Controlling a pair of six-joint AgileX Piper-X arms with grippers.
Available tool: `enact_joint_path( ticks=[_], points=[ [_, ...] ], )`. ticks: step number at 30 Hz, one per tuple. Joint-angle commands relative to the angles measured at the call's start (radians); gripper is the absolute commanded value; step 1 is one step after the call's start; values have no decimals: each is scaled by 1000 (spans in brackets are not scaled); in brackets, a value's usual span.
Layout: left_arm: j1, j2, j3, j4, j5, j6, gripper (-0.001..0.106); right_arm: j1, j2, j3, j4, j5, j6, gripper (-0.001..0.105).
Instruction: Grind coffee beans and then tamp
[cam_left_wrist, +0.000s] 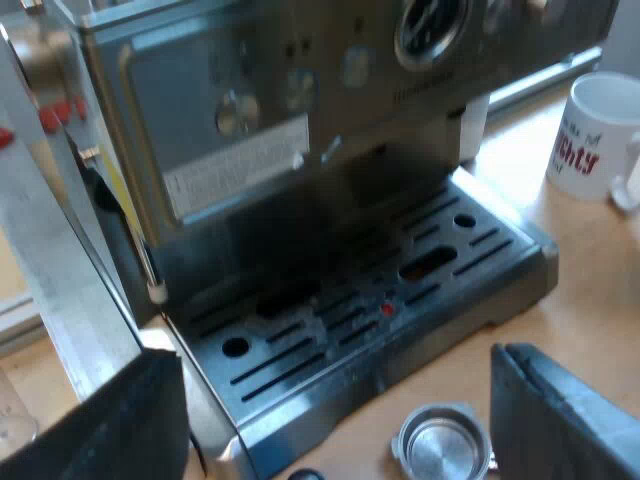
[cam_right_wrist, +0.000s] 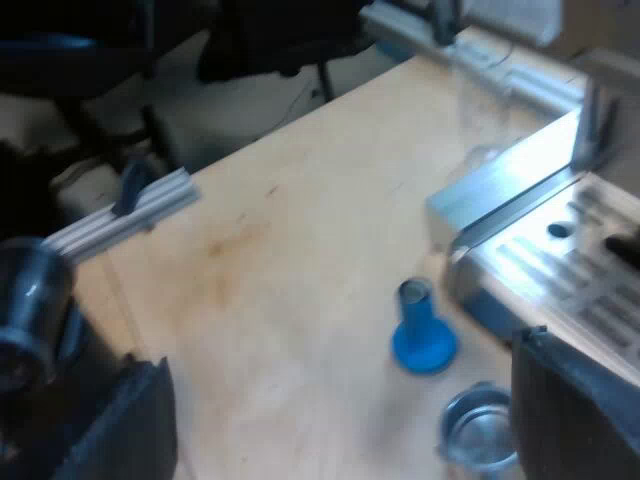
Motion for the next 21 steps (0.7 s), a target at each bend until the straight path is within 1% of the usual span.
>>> enact_joint_path(
  ticks=[1, 2, 4, 7, 9, 11, 12, 15, 16, 17, 18, 19, 20, 21],
  points=[
    [3, 10, -27, -7, -36, -30, 65, 0, -2, -33, 17, 84, -17, 70],
    [3, 23, -34, -7, -52, -30, 65, 0, -2, -40, 21, 119, -17, 70],
    [3, 49, -44, -7, -62, -30, 65, -12, -2, -49, 41, 140, -16, 70],
    [3, 95, -67, -7, -65, -30, 65, -61, -2, -69, 103, 137, 11, 70],
    [3, 125, -87, -7, -65, -34, 65, -111, -2, -83, 145, 132, 10, 70],
    [3, 160, -109, -7, -67, -47, 65, -195, -2, -102, 187, 73, 8, 70],
    [3, 169, -114, -9, -67, -48, 65, -219, -2, -106, 195, 57, 7, 70],
    [3, 199, -135, -12, -75, -57, 65, -319, -2, -109, 201, -43, 7, 70],
    [3, 201, -136, -12, -76, -60, 65, -328, -2, -109, 202, -48, 7, 70],
    [3, 205, -138, -12, -80, -67, 65, -399, -2, -109, 209, -95, 7, 70],
    [3, 213, -140, -12, -95, -86, 65, -427, -2, -109, 211, -115, 7, 70],
    [6, 217, -140, -12, -95, -91, 65, -490, -2, -109, 218, -156, 7, 70],
    [22, 219, -140, -12, -95, -97, 65, -561, -2, -109, 233, -197, 3, 70],
    [35, 218, -140, -12, -95, -98, 65, -586, -2, -109, 241, -219, -2, 70]
  ],
)
